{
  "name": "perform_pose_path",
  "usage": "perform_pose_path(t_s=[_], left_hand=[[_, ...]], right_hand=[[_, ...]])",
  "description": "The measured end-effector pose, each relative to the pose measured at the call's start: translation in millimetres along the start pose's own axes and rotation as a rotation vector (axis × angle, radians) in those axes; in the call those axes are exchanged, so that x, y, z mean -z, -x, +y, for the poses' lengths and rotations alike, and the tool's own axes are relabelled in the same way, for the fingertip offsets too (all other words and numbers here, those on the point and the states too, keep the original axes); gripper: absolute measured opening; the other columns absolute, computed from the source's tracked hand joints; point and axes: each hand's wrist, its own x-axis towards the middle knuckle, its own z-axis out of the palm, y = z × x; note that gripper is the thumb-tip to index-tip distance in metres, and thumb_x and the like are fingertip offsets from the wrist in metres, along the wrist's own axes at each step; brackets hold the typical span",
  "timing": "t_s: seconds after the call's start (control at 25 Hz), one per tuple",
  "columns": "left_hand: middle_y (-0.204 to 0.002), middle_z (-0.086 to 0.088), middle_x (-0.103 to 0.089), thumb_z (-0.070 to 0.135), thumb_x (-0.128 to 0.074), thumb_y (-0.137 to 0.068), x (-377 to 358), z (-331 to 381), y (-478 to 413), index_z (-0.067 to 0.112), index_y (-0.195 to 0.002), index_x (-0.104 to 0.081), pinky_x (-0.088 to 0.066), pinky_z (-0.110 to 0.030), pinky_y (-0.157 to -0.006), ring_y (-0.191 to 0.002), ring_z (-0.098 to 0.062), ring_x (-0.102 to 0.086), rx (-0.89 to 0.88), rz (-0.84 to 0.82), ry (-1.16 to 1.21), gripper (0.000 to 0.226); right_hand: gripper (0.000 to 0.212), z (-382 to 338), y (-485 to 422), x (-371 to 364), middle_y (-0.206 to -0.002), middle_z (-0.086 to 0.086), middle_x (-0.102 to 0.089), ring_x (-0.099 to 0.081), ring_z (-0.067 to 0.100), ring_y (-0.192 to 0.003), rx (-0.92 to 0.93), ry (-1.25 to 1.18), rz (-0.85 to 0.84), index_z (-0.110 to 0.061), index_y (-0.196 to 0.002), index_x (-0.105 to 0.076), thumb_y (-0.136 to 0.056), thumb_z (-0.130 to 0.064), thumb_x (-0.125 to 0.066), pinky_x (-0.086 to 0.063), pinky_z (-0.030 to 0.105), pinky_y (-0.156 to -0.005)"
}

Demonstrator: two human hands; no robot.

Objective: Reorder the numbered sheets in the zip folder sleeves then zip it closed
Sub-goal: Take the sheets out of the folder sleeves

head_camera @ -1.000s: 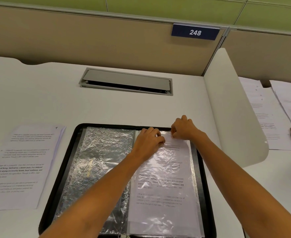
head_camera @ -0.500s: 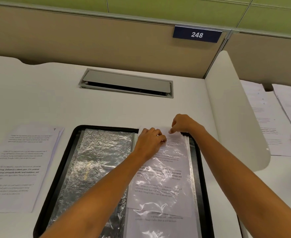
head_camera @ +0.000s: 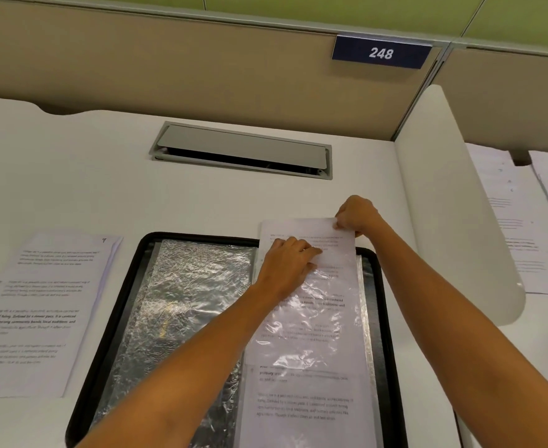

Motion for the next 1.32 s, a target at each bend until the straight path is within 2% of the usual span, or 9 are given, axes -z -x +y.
perform_pose_path(t_s=[0.12, 0.24, 0.36, 0.44, 0.68, 0.88, 1.0, 1.12, 1.32], left_hand=[[-0.133, -0.007, -0.057, 0.039, -0.069, -0.084, 5, 0, -4, 0.015, -0.136, -0.052, -0.04, -0.043, -0.099, -0.121, -0.026, -0.053, 0.066, 0.022, -0.011, 0.06], [-0.152, -0.011, -0.034, 0.047, -0.053, -0.093, 21, -10, -19, 0.011, -0.149, -0.029, -0.029, -0.045, -0.111, -0.138, -0.027, -0.032, 0.439, 0.056, 0.11, 0.07], [-0.147, -0.014, -0.038, 0.047, -0.057, -0.092, 28, -38, -36, 0.007, -0.149, -0.023, -0.036, -0.046, -0.109, -0.134, -0.031, -0.038, 0.83, -0.026, 0.387, 0.077], [-0.13, -0.01, -0.055, 0.041, -0.065, -0.089, 32, -59, -44, 0.006, -0.137, -0.041, -0.047, -0.045, -0.099, -0.118, -0.03, -0.055, 0.955, -0.062, 0.635, 0.064], [-0.097, -0.009, -0.07, 0.02, -0.071, -0.087, 32, -74, -47, 0.01, -0.092, -0.067, -0.054, -0.045, -0.09, -0.095, -0.032, -0.067, 1.049, 0.05, 0.905, 0.012], [-0.105, -0.01, -0.071, 0.015, -0.068, -0.089, 36, -66, -46, 0.006, -0.11, -0.068, -0.057, -0.038, -0.085, -0.093, -0.024, -0.068, 1.096, 0.198, 1.143, 0.023], [-0.105, -0.009, -0.071, 0.016, -0.068, -0.089, 48, -62, -48, 0.005, -0.114, -0.066, -0.058, -0.031, -0.071, -0.086, -0.019, -0.068, 1.067, 0.171, 1.289, 0.027], [-0.104, -0.007, -0.072, 0.014, -0.069, -0.088, 57, -61, -48, 0.006, -0.113, -0.066, -0.058, -0.036, -0.078, -0.085, -0.016, -0.069, 1.028, 0.073, 1.292, 0.026], [-0.091, -0.001, -0.072, 0.01, -0.066, -0.089, 82, -53, -62, 0.007, -0.108, -0.068, -0.058, -0.024, -0.062, -0.072, -0.009, -0.07, 0.929, 0.275, 1.299, 0.019]], right_hand=[[0.022, -2, -4, 14, -0.105, 0.017, -0.067, -0.066, 0.034, -0.095, 0.03, -0.13, 0.078, -0.003, -0.109, -0.07, -0.088, -0.009, -0.065, -0.059, 0.044, -0.08], [0.022, -3, -6, 26, -0.109, 0.014, -0.062, -0.063, 0.034, -0.1, 0.065, -0.265, 0.109, -0.008, -0.113, -0.068, -0.091, -0.011, -0.063, -0.058, 0.043, -0.082], [0.018, 3, -8, 34, -0.11, 0.014, -0.064, -0.063, 0.033, -0.101, 0.131, -0.487, 0.064, -0.012, -0.11, -0.067, -0.093, -0.015, -0.062, -0.057, 0.044, -0.083], [0.019, 8, -7, 35, -0.111, 0.013, -0.065, -0.064, 0.032, -0.101, 0.168, -0.601, 0.027, -0.015, -0.11, -0.068, -0.092, -0.015, -0.063, -0.057, 0.045, -0.084], [0.046, 30, 0, 15, -0.121, 0.012, -0.062, -0.062, 0.03, -0.105, -0.014, -0.936, -0.114, -0.008, -0.124, -0.054, -0.082, -0.004, -0.073, -0.055, 0.041, -0.081], [0.031, 40, 3, 0, -0.112, 0.018, -0.068, -0.068, 0.031, -0.096, -0.13, -0.905, -0.183, 0.006, -0.113, -0.063, -0.082, 0.003, -0.07, -0.058, 0.038, -0.073], [0.028, 38, 0, 7, -0.113, 0.018, -0.068, -0.068, 0.027, -0.092, -0.049, -0.971, -0.045, 0.003, -0.112, -0.064, -0.085, 0.0, -0.068, -0.058, 0.035, -0.071], [0.025, 30, -1, 21, -0.113, 0.015, -0.069, -0.07, 0.025, -0.092, 0.047, -1.043, 0.043, -0.001, -0.112, -0.065, -0.087, -0.004, -0.068, -0.059, 0.036, -0.076], [0.03, 12, 4, 38, -0.111, 0.007, -0.071, -0.07, 0.022, -0.097, 0.247, -1.124, 0.101, -0.009, -0.119, -0.065, -0.09, -0.01, -0.065, -0.059, 0.034, -0.076]])
